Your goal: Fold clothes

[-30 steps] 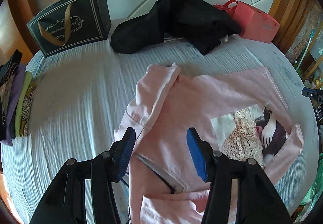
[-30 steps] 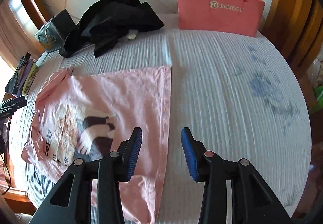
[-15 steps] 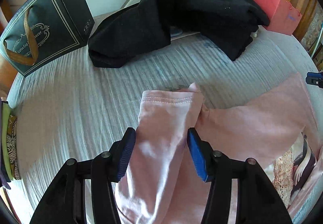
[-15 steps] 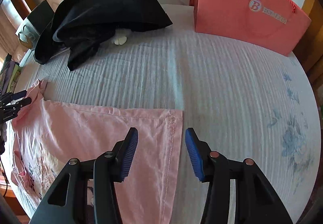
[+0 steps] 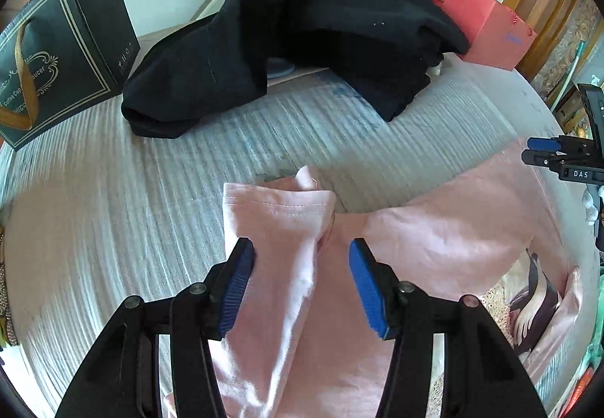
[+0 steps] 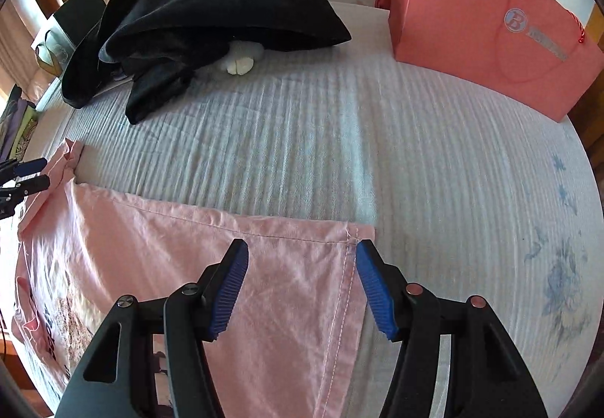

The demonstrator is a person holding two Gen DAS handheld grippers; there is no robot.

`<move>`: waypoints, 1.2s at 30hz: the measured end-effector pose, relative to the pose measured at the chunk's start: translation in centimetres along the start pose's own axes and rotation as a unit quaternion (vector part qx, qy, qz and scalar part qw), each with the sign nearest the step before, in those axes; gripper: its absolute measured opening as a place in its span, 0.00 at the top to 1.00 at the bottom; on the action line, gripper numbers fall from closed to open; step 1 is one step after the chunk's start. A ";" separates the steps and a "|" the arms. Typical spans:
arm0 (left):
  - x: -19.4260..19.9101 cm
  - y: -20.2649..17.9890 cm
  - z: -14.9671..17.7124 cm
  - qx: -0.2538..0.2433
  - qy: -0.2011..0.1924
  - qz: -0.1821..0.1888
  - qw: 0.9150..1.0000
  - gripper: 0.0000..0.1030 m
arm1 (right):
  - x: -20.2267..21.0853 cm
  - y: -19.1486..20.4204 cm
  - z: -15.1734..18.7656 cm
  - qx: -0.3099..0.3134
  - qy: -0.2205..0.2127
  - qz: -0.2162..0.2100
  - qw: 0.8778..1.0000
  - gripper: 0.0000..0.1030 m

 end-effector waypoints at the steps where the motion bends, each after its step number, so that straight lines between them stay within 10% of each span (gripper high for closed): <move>1: -0.3 0.0 -0.1 -0.001 0.002 -0.004 1.000 0.48 | -0.1 0.1 0.0 0.003 0.002 0.003 1.000 0.43; 4: -1.1 0.1 -0.5 -0.005 0.006 -0.020 1.000 0.50 | -0.5 0.1 -0.2 0.007 0.006 0.011 1.000 0.43; 6: -1.4 0.7 -0.8 0.004 0.011 -0.023 1.000 0.97 | -1.0 0.1 -0.4 0.006 0.009 0.019 1.000 0.46; 10: 0.6 2.2 -1.5 0.014 -0.004 -0.034 0.999 0.98 | -0.9 0.0 -0.7 0.013 0.005 0.054 0.998 0.98; 21: 14.3 2.9 5.5 -0.046 -0.124 -0.056 0.990 0.98 | 10.5 1.7 5.6 0.043 -0.155 0.018 0.987 0.98; 25: 13.7 2.9 9.9 -0.036 -0.085 -0.053 0.994 0.97 | 9.9 1.8 10.2 0.047 -0.130 0.016 0.990 0.97; 28: 11.5 2.7 10.7 -0.010 -0.058 -0.042 0.997 0.90 | 7.2 0.6 12.9 0.018 -0.074 0.013 0.997 0.91; 32: 9.5 0.5 8.9 0.001 -0.065 -0.019 0.998 0.37 | 6.5 -0.9 13.8 -0.041 -0.076 -0.007 0.996 0.83; 36: 7.4 -2.5 5.3 -0.012 -0.063 -0.003 0.998 0.37 | 7.0 -1.2 13.1 -0.054 -0.081 -0.012 0.995 0.65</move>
Point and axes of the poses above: each gripper's, at about its wrist camera, not at the fingertips, and x roughly against the way its jaws point, y to its left, z to its underside, the point moved 9 cm from there along -x, roughly the way its jaws point, and after that the axes turned 13 degrees about y, right-handed, at the moved point
